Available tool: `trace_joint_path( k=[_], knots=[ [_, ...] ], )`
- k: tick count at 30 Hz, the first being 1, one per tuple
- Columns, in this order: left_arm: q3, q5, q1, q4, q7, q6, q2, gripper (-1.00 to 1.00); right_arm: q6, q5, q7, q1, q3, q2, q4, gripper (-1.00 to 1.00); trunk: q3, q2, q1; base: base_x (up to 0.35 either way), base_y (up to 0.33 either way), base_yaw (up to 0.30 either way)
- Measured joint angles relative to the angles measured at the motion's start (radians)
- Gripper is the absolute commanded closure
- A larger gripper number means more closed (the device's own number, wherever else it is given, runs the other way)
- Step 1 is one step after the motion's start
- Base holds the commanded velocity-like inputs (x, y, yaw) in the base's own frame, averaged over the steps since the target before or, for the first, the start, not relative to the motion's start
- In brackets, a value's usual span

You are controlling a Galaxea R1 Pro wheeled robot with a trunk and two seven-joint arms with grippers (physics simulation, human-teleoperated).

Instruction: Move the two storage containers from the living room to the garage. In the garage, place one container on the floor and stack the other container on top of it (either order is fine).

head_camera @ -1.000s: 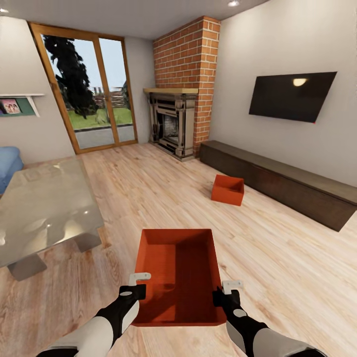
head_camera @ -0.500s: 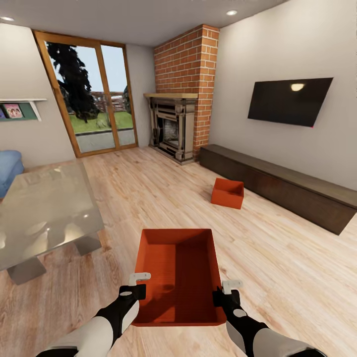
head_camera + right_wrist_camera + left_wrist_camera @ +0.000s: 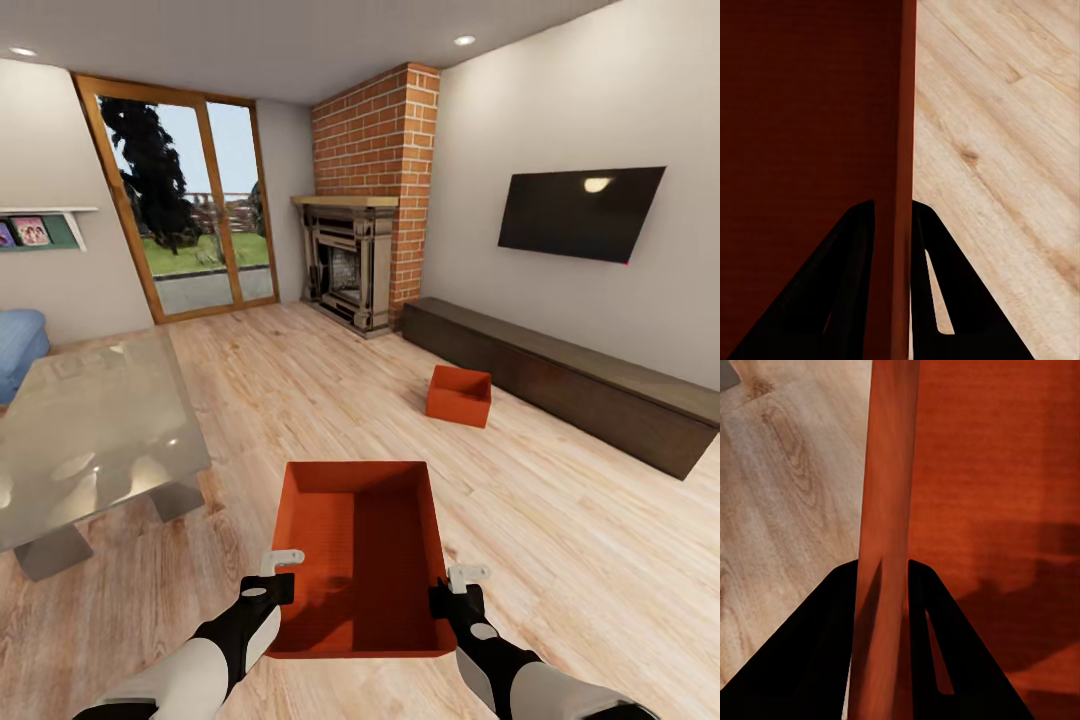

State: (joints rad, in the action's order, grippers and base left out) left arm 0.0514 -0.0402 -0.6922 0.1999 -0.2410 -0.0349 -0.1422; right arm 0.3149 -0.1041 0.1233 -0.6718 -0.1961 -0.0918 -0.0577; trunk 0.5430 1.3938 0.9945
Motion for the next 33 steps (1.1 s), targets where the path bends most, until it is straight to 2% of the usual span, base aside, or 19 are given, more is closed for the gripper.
trace_joint_path(
  k=[33],
  knots=[
    [0.000,0.000,0.000,0.000,0.000,0.000,0.000,1.00,0.000,-0.002,0.000,0.000,-0.002,0.000,0.000,1.00,-0.104,-0.231,-0.127,0.000,0.000,0.000]
  ],
)
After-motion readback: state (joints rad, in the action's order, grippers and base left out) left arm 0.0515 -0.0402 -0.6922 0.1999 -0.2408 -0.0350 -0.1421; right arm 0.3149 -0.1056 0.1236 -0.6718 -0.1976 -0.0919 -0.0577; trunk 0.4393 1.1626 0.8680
